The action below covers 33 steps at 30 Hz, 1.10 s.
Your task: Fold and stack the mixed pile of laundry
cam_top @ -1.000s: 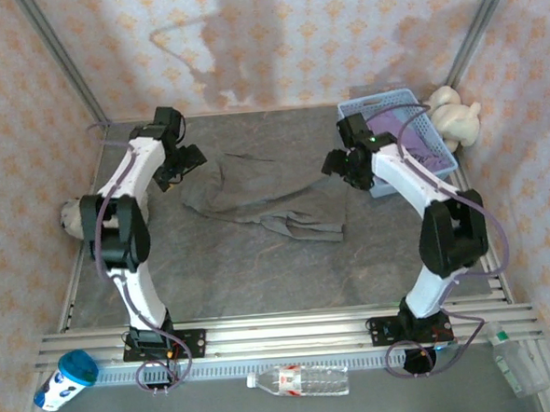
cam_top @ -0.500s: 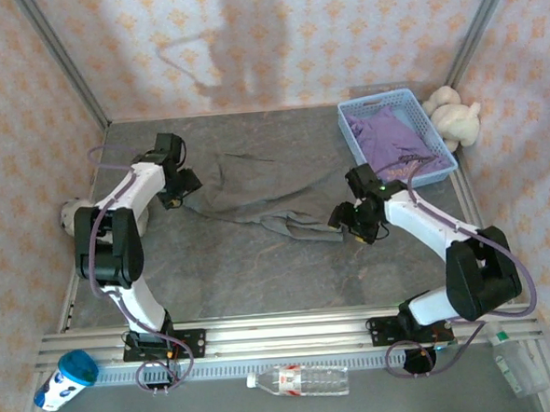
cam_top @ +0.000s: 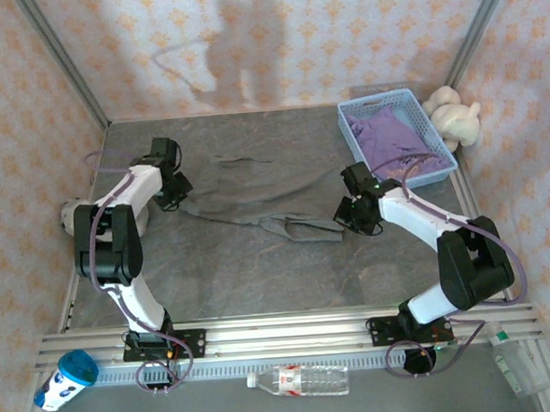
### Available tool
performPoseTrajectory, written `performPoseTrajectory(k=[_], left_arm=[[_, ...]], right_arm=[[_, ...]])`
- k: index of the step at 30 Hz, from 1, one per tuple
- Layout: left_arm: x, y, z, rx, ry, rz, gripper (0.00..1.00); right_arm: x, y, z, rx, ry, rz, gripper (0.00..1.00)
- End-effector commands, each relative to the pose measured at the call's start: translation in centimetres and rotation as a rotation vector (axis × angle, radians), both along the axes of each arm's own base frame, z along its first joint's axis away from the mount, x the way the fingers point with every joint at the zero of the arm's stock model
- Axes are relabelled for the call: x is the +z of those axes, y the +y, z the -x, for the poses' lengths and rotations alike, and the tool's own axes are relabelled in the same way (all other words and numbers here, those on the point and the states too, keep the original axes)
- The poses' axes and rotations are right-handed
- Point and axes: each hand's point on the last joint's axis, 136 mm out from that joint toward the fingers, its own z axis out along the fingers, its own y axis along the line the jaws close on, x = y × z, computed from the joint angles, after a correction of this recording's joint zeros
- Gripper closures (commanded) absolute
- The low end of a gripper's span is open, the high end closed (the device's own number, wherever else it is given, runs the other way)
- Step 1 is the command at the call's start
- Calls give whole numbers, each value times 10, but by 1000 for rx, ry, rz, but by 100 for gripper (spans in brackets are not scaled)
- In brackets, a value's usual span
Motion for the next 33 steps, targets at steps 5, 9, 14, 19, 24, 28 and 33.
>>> performPoseTrajectory(k=[5,9,14,19,24,28,33], left_arm=[[18,29,21,20,55,-20,100],[3,22,28,10,101,12,95],[6,17,44,-24,107,25,65],[6,23,58,-27,133,-16,42],[22,3,49,-37,54,66,40],[43,-23,32,-71,-37,114,51],[30,-47,9,-81,-63,161,58]], right_arm=[[3,-14,13,71,11,82,100],[1,-8,17,114,34,71,100],[12,33,38,286,54,-71,98],[-3,19,75,354,183,86,82],[25,12,41,290,43,168,77],[58,27,-14,191,-127,164,76],[49,64,-69,95,-169,79,77]])
